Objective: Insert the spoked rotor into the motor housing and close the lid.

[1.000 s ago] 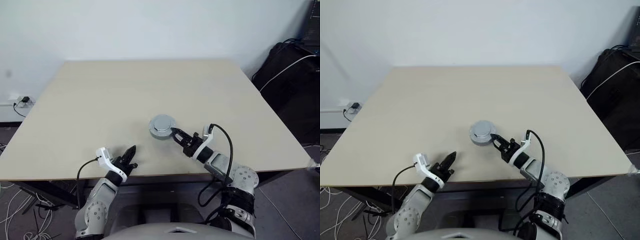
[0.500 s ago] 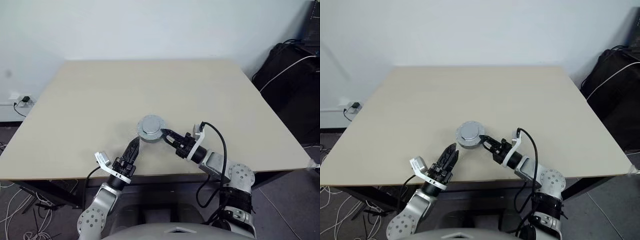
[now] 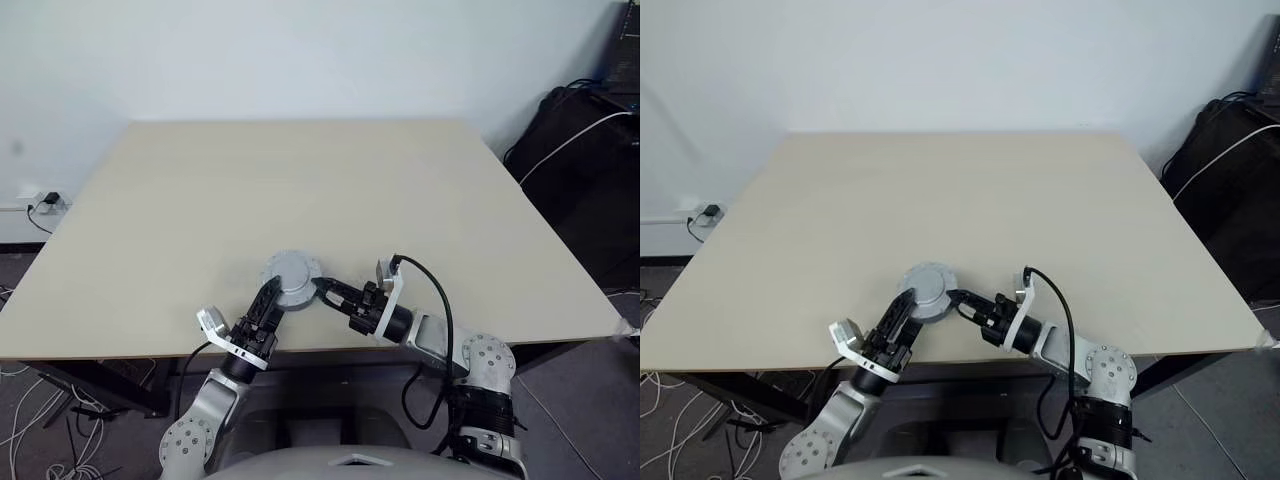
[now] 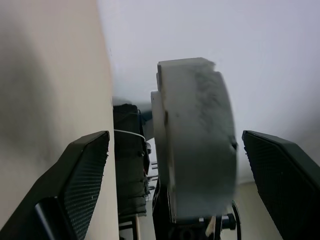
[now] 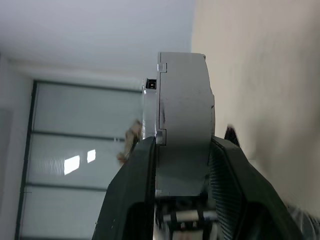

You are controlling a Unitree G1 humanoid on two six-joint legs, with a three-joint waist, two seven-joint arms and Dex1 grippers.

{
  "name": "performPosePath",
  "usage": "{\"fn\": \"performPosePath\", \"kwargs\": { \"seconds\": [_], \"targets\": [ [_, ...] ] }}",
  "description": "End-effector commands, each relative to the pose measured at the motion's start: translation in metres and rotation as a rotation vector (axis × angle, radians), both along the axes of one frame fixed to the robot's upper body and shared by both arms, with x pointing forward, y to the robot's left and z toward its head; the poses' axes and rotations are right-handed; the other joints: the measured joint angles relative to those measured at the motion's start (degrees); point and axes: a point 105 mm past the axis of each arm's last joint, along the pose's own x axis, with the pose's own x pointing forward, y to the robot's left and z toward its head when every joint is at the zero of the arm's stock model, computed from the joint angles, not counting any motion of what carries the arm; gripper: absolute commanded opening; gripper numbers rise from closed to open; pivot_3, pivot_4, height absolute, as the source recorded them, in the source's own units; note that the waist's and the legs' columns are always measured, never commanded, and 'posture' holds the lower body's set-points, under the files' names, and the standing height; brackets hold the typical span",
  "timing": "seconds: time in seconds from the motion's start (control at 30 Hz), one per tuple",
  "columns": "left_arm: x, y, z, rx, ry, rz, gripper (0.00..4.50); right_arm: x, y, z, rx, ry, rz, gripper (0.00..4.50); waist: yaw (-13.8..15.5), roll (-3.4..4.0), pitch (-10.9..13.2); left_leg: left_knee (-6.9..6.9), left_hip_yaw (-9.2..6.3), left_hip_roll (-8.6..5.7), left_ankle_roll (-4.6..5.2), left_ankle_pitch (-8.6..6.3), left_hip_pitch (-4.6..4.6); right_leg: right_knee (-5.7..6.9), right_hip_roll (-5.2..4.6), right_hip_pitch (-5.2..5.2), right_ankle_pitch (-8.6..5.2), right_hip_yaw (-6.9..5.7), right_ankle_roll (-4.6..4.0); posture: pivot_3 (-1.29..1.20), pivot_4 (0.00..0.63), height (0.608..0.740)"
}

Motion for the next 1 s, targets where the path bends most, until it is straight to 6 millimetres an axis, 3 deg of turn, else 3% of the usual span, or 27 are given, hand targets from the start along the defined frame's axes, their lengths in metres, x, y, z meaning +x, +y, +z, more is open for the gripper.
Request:
{"fn": "performPosePath", "kwargs": {
  "seconds": [0.03, 0.1, 0.2, 0.37, 0.4, 0.67, 1.0],
  "targets": [
    [0.007, -0.023, 0.020, -0.143, -0.051, -0.005, 4.48, -0.002, 0.004, 0.021, 0.057, -0.077, 0.031, 1.20, 0.00, 0.00, 0.00, 0.01, 0.00, 0.00, 0.00, 0.00, 0.01, 0.00, 0.00, 0.01, 0.00, 0.00, 0.00, 0.00, 0.000, 0.740],
    [0.006, -0.024, 0.020, -0.150, -0.044, -0.015, 4.48, -0.002, 0.003, 0.020, 0.054, -0.073, 0.033, 1.20, 0.07, -0.02, 0.01, 0.02, 0.00, 0.00, 0.00, 0.00, 0.01, 0.00, -0.01, 0.03, 0.00, 0.00, 0.01, 0.00, 0.000, 0.740],
    [0.006, -0.025, 0.017, -0.158, -0.021, -0.025, 3.94, -0.001, 0.003, 0.018, 0.049, -0.068, 0.028, 1.20, 0.09, -0.02, 0.01, 0.02, -0.01, 0.00, 0.01, 0.00, 0.01, 0.00, -0.02, 0.02, 0.00, 0.00, 0.02, 0.00, 0.000, 0.740],
    [0.005, -0.025, 0.017, -0.161, -0.018, -0.028, 2.22, 0.000, 0.002, 0.016, 0.040, -0.059, 0.021, 1.20, 0.11, -0.05, 0.03, 0.02, -0.01, 0.00, 0.01, 0.00, 0.01, 0.00, 0.00, 0.02, 0.00, 0.00, 0.02, 0.00, 0.000, 0.740],
    [0.005, -0.025, 0.017, -0.161, -0.016, -0.029, 2.07, 0.000, 0.002, 0.016, 0.039, -0.059, 0.021, 1.20, 0.11, -0.05, 0.03, 0.02, -0.01, 0.00, 0.01, 0.00, 0.00, 0.00, 0.00, 0.02, 0.00, 0.00, 0.02, 0.00, 0.000, 0.740],
    [0.005, -0.024, 0.017, -0.151, -0.015, -0.028, 2.07, 0.003, 0.002, 0.016, -0.080, -0.144, -0.010, 1.20, 0.16, -0.06, 0.03, 0.02, -0.01, 0.00, 0.01, 0.00, 0.01, 0.00, 0.01, 0.02, 0.00, 0.00, 0.02, 0.00, 0.000, 0.740],
    [0.034, 0.005, 0.024, -0.054, -0.067, 0.146, 2.07, -0.001, -0.010, 0.022, -0.158, -0.225, 0.002, 4.47, 0.53, -0.17, 0.10, 0.04, -0.01, 0.00, 0.01, 0.00, 0.01, 0.00, 0.00, 0.03, 0.01, -0.01, 0.03, 0.00, 0.000, 0.740]
  ]
}}
